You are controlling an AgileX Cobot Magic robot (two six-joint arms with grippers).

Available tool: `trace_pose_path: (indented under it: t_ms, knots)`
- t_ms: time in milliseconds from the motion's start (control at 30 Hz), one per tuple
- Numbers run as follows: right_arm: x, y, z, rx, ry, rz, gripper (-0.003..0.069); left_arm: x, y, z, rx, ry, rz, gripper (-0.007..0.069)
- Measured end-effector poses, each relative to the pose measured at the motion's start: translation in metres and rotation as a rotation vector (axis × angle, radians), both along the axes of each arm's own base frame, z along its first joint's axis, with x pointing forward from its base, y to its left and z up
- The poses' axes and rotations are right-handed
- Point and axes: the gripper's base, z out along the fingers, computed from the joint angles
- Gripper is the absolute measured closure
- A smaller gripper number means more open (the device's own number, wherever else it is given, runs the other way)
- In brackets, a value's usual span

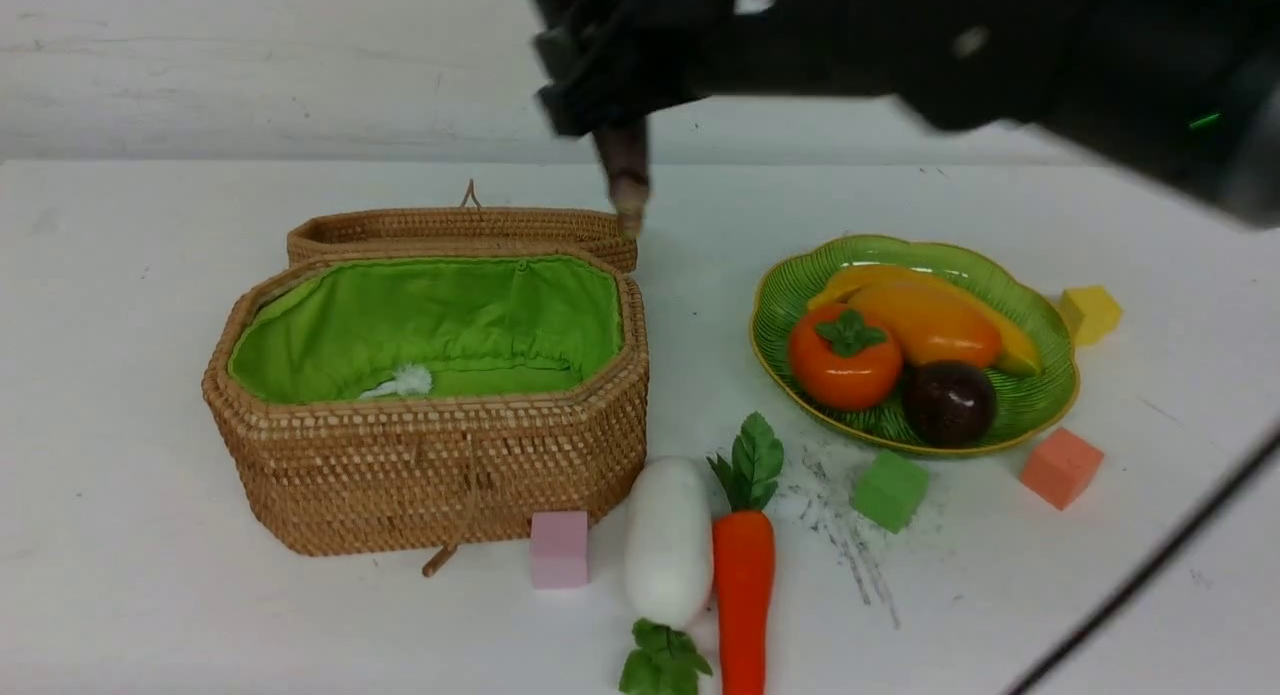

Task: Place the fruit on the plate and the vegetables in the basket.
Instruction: Grab an eggplant with your right arm and place it in the basket on the left.

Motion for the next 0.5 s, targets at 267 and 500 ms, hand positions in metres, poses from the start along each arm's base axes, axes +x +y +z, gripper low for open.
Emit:
trace_pose_path:
  t_ms: [267, 500]
  knots:
    - [0.02, 0.056, -0.071, -0.142, 0.172, 0.127, 0.0253, 0.0, 0.0, 0.0, 0.0, 0.0, 0.0, 0.0389]
    - [0.025, 0.07, -0.081, -0.21, 0.314, 0.201, 0.0253, 0.0, 0.0, 0.0, 0.0, 0.0, 0.0, 0.0386]
